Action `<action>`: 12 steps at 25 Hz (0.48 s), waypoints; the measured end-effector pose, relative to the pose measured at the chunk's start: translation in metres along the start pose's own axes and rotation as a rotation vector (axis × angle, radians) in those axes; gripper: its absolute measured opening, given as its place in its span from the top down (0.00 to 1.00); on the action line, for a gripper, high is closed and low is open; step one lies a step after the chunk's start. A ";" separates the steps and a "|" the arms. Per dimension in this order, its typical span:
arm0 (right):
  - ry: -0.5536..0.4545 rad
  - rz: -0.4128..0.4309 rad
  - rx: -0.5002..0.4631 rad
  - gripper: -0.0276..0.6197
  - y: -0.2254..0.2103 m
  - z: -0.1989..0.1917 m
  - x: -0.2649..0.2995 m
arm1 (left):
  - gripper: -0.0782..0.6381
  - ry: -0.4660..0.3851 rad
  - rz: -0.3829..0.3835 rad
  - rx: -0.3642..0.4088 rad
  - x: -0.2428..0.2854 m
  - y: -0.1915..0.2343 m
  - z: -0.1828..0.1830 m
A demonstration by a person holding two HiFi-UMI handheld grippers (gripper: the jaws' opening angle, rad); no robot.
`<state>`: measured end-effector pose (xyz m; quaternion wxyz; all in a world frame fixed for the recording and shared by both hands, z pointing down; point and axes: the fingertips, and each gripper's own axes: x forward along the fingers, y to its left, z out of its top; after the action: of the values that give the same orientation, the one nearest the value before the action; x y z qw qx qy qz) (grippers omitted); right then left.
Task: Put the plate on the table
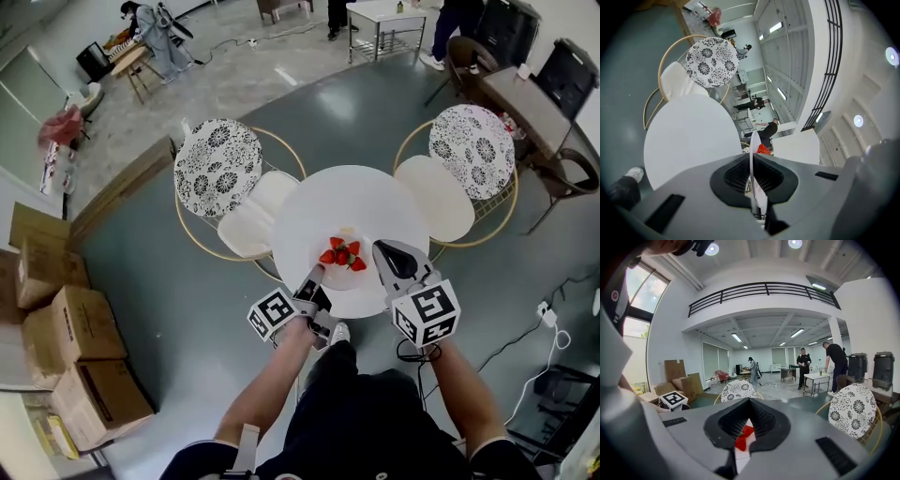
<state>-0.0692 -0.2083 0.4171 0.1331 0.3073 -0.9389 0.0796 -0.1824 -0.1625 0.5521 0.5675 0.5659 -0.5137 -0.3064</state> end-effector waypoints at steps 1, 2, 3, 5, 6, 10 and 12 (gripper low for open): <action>0.006 -0.011 0.004 0.95 -0.004 -0.002 0.004 | 0.87 0.011 0.005 0.004 0.007 0.006 0.003; 0.012 -0.022 0.009 0.95 -0.008 -0.004 0.009 | 0.87 0.021 0.013 0.007 0.013 0.013 0.005; 0.019 -0.032 0.015 0.95 -0.012 -0.007 0.013 | 0.87 0.031 0.024 0.009 0.019 0.021 0.007; 0.040 -0.056 0.030 0.95 -0.019 -0.016 0.019 | 0.87 0.058 0.052 0.015 0.029 0.039 0.009; 0.051 -0.069 0.039 0.95 -0.022 -0.021 0.022 | 0.87 0.072 0.067 0.018 0.034 0.049 0.009; 0.094 -0.112 0.089 0.95 -0.035 -0.042 0.032 | 0.87 0.113 0.118 0.015 0.054 0.085 0.009; 0.118 -0.128 0.114 0.95 -0.039 -0.053 0.037 | 0.87 0.128 0.135 0.003 0.061 0.099 0.010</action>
<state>-0.0637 -0.2477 0.4813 0.1755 0.3687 -0.9017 0.1423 -0.1969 -0.2055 0.6594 0.6178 0.5492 -0.5138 -0.2296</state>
